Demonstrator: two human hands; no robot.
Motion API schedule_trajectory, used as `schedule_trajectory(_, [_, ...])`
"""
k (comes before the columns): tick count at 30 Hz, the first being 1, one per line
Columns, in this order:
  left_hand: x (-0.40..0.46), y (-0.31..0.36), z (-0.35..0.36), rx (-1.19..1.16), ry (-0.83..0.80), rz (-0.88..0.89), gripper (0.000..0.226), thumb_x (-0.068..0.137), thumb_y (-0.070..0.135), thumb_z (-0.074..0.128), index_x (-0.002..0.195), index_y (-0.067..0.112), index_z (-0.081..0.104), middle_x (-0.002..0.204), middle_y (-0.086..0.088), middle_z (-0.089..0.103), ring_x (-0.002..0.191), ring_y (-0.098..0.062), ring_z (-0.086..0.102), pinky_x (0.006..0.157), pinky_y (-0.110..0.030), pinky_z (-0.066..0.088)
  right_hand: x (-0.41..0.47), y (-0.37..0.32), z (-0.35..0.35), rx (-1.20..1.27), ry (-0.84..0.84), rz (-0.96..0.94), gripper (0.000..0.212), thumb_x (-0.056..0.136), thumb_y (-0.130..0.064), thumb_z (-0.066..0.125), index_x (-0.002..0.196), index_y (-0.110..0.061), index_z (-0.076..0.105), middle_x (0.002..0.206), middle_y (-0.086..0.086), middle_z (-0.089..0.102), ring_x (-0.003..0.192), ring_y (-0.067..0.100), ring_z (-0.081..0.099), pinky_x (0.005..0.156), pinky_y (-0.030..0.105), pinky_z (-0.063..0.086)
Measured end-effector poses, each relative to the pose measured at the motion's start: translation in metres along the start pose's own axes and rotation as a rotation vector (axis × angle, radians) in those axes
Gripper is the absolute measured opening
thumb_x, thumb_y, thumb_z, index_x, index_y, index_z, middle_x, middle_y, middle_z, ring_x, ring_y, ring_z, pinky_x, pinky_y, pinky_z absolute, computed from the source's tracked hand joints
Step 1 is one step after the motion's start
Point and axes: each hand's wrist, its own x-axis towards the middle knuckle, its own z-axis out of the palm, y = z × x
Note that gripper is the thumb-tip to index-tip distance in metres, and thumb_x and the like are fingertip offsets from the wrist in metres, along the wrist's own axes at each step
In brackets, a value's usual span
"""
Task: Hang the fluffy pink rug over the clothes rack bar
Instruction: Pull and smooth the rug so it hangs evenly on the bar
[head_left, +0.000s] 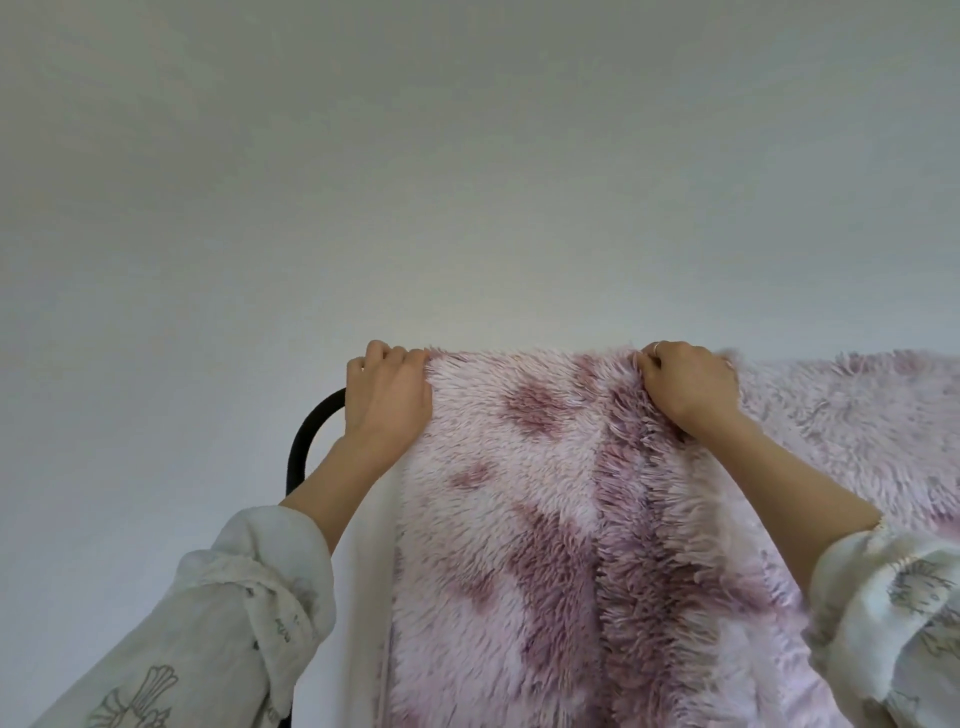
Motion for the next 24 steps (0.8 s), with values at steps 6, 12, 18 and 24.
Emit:
schedule_trajectory(6, [-0.014, 0.030, -0.005, 0.064, 0.003, 0.064, 0.031, 0.090, 0.013, 0.041, 0.114, 0.004, 0.058, 0.116, -0.015, 0.054, 0.108, -0.033, 0.047, 0.094, -0.043, 0.034, -0.020, 0.016, -0.009, -0.043, 0.063, -0.149, 0.049, 0.099, -0.042, 0.029, 0.057, -0.018, 0.037, 0.084, 0.017, 0.070, 0.083, 0.035, 0.063, 0.089, 0.041, 0.039])
schedule_trajectory(12, [-0.029, 0.135, 0.006, -0.082, -0.087, 0.166, 0.040, 0.095, 0.025, 0.035, 0.129, 0.007, 0.046, 0.131, -0.013, 0.049, 0.123, -0.031, 0.043, 0.106, -0.051, 0.027, -0.033, 0.105, -0.031, -0.046, 0.072, -0.087, 0.035, 0.096, -0.028, 0.031, 0.064, -0.020, 0.041, 0.077, 0.007, 0.060, 0.089, 0.032, 0.058, 0.093, 0.038, 0.033])
schedule_trajectory(18, [-0.029, 0.258, 0.014, -0.131, -0.043, 0.184, 0.043, 0.095, 0.032, 0.028, 0.128, 0.013, 0.048, 0.127, -0.009, 0.055, 0.119, -0.030, 0.048, 0.107, -0.058, 0.024, -0.046, 0.246, -0.071, -0.017, 0.129, 0.121, 0.040, 0.095, -0.030, 0.038, 0.127, -0.018, 0.057, 0.136, 0.006, 0.053, 0.131, 0.025, 0.041, 0.111, 0.041, 0.022])
schedule_trajectory(24, [-0.021, 0.398, 0.014, -0.155, -0.143, 0.273, 0.045, 0.097, 0.038, 0.027, 0.127, 0.013, 0.048, 0.124, -0.014, 0.056, 0.117, -0.032, 0.050, 0.103, -0.046, 0.029, -0.051, 0.379, -0.122, 0.058, 0.134, 0.542, 0.054, 0.093, -0.034, 0.045, 0.139, -0.008, 0.036, 0.148, 0.015, 0.033, 0.137, 0.034, 0.029, 0.107, 0.052, 0.029])
